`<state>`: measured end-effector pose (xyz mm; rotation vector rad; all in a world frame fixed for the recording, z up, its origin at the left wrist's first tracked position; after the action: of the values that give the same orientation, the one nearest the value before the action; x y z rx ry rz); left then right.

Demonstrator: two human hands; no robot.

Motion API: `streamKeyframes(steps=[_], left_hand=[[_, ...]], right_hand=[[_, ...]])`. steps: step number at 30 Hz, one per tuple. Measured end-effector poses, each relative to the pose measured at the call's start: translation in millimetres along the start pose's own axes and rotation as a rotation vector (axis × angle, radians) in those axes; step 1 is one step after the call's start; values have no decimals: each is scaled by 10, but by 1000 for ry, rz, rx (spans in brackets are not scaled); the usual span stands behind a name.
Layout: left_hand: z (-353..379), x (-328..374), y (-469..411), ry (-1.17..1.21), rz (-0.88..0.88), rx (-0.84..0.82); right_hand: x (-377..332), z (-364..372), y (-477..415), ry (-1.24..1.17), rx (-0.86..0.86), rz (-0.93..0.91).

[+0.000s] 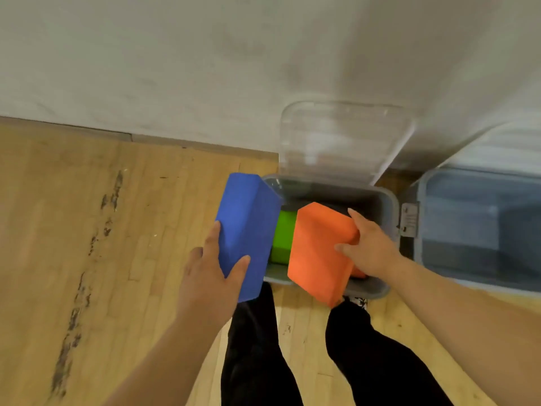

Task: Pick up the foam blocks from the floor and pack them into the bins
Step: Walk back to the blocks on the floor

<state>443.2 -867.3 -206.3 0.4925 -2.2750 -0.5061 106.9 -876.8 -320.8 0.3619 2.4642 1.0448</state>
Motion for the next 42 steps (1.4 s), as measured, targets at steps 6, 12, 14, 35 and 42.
streamKeyframes(steps=[6,12,14,35,42], left_hand=[[606,-740,-1228,-26,-34,-100],[934,-1274,-1856,11,-11,-160],[1045,-1347,-1959,52,-27,-178],[2993,-294,-1507,-285,128,-513],[3249,-386,-1400,-550,228,-491]], right_hand=[[-92,933,-1501,-50,-68,30],[-206,1487,-2527,-110,-155,56],[-175,1569,-2585,-249,-104,131],[1803,1049,-1054,-173,311,518],[1996,1593,-1185,153,173,450]])
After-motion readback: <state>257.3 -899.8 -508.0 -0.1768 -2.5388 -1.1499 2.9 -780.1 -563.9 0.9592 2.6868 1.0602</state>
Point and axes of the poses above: each hand's wrist, its own y-axis away from the middle knuckle, its own z-axis out of the palm, x = y × z, the point moved 9 cm from there along -y, towards the middle knuckle, and after that the axes turned 15 degrees about y, right-handed, at the moved point
